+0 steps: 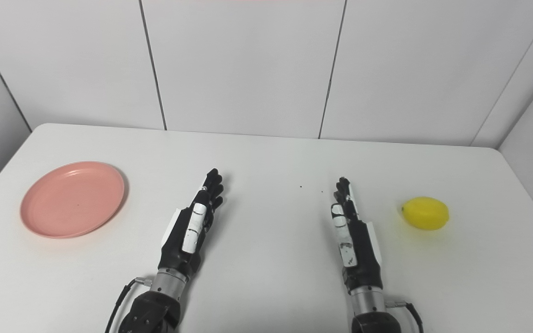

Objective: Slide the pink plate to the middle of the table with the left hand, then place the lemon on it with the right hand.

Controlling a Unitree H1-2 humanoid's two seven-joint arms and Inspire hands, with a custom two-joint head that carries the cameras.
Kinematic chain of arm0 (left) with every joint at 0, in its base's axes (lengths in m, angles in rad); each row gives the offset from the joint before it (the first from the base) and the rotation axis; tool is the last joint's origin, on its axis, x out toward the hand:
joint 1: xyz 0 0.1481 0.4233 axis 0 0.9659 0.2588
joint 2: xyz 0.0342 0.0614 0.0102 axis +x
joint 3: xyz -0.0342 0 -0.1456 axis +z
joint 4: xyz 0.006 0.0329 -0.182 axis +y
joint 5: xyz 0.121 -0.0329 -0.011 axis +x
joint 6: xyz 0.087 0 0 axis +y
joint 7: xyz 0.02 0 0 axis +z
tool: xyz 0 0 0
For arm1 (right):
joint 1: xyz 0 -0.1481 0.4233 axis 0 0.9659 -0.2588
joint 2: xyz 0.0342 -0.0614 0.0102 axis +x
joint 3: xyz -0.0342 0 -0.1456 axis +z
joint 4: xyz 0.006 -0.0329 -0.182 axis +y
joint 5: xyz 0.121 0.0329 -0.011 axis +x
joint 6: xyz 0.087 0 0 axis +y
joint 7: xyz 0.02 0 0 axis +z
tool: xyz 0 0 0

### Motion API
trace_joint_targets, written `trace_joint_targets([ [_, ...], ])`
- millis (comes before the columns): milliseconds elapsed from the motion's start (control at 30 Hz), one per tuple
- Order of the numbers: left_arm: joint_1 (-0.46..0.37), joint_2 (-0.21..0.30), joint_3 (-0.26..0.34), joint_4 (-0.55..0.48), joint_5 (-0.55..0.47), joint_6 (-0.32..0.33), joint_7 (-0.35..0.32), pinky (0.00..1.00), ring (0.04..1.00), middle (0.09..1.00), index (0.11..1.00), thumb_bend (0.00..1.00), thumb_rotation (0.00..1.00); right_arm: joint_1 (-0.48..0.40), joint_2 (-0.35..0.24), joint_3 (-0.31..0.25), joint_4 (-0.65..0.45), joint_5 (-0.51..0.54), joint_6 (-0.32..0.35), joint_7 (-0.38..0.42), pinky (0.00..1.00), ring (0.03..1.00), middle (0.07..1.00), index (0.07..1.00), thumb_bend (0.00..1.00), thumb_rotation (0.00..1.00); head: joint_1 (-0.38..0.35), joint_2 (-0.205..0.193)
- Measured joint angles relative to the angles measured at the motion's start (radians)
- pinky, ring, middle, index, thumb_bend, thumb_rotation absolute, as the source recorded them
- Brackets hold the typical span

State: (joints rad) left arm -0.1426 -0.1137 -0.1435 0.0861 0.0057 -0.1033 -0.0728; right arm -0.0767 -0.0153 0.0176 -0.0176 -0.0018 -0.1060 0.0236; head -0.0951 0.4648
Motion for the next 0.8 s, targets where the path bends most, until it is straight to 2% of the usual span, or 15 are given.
trace_joint_targets([
  [800,0.0,0.0,0.002,0.0,-0.001,0.0,0.0,1.0,1.0,1.0,1.0,0.74,1.0,0.0,0.0,0.0,0.0,-0.011,0.0,-0.001,1.0,1.0,1.0,1.0,0.69,1.0,-0.017,-0.003],
])
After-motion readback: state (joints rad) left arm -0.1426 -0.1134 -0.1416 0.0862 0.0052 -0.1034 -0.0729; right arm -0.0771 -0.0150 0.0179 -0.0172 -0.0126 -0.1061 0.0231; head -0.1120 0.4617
